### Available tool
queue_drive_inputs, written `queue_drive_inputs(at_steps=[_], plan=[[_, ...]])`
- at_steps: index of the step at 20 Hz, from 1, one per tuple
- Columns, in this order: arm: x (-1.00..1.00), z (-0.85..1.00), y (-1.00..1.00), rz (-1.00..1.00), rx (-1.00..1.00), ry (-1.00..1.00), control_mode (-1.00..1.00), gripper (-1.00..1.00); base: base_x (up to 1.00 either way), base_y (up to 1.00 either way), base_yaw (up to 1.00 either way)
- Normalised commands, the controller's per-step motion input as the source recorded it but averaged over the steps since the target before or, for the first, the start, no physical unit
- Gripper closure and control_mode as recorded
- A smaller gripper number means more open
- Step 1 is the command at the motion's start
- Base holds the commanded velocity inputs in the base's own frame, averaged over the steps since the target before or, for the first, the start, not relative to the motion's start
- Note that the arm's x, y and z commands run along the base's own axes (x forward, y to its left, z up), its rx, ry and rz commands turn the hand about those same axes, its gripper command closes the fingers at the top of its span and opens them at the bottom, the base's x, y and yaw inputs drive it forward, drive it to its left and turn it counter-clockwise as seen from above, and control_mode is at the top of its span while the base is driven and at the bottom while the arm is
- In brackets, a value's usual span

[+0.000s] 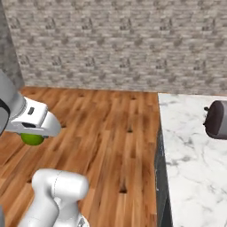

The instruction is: Gather the lime and eggplant from the fridge and place them on a tray on the dining counter. Then gather the chicken drumsticks from the fridge and place them on the other tray.

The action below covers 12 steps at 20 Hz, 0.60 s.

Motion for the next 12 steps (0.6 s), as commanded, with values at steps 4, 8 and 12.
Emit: queue_drive_inputs(at_steps=[4, 8, 12], plan=[[0.00, 0.00, 0.00, 0.00, 0.00, 0.00, 1.00, 1.00, 1.00, 0.32, 0.01], [0.00, 0.00, 0.00, 0.00, 0.00, 0.00, 1.00, 1.00, 1.00, 0.42, 0.02], [0.00, 0.00, 0.00, 0.00, 0.00, 0.00, 1.00, 1.00, 1.00, 0.48, 0.01]])
